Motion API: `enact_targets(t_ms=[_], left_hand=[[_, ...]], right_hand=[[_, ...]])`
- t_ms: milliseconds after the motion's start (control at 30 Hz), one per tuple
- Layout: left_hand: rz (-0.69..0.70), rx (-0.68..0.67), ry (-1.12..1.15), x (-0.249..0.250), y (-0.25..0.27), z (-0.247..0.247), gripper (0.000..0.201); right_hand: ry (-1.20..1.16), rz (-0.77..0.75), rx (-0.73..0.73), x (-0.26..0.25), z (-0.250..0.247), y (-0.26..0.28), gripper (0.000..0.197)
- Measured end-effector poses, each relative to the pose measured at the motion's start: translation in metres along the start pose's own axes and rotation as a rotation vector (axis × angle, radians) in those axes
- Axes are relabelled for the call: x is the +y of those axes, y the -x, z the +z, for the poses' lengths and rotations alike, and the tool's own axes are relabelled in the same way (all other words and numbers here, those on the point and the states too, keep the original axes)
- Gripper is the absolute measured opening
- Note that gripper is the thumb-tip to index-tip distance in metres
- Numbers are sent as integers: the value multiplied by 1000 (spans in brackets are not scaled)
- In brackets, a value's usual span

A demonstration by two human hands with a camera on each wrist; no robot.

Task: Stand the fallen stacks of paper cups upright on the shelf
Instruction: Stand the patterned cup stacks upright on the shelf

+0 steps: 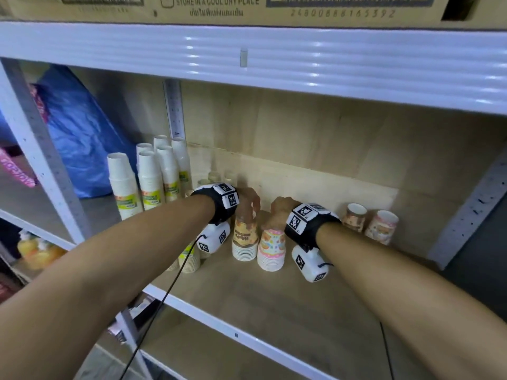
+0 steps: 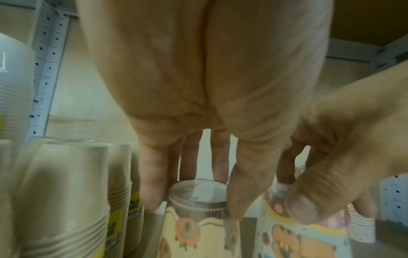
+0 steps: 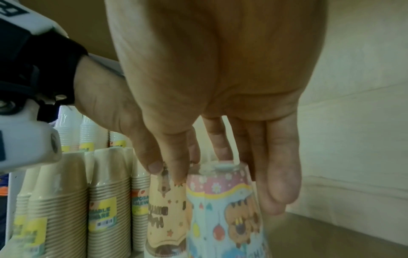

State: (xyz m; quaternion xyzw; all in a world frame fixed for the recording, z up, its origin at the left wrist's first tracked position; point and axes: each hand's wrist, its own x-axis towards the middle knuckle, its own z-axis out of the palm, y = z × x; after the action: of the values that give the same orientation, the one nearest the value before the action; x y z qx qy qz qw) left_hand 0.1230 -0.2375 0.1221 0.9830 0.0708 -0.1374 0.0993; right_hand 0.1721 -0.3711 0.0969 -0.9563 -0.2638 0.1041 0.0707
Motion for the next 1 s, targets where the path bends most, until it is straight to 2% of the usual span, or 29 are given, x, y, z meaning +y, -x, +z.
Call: enact_targets(t_ms=[33,100,133,233,467,633,1000], left_hand=[[-1,5,3,-2,-2,2,51],[8,23,30,-3,-1,4,52],[14,32,45,-4,-1,4,53],[22,49,64,-6,0,7,52],[75,105,-4,4,-3,12,53],[130,128,9,29,-11,9,48],[298,114,70,116,-30,6,47]], right_hand=[[-21,0,11,1,4,-1,40],[-31,26,42,1,10,-3,52],[-46,24,47,0,9,-2,51],[-73,29,14,1,6,6,28],[-42,25,-32,14,-3,12,25],[-13,21,-66,35,-17,21,44],[26,154,2,117,-52,59,44]])
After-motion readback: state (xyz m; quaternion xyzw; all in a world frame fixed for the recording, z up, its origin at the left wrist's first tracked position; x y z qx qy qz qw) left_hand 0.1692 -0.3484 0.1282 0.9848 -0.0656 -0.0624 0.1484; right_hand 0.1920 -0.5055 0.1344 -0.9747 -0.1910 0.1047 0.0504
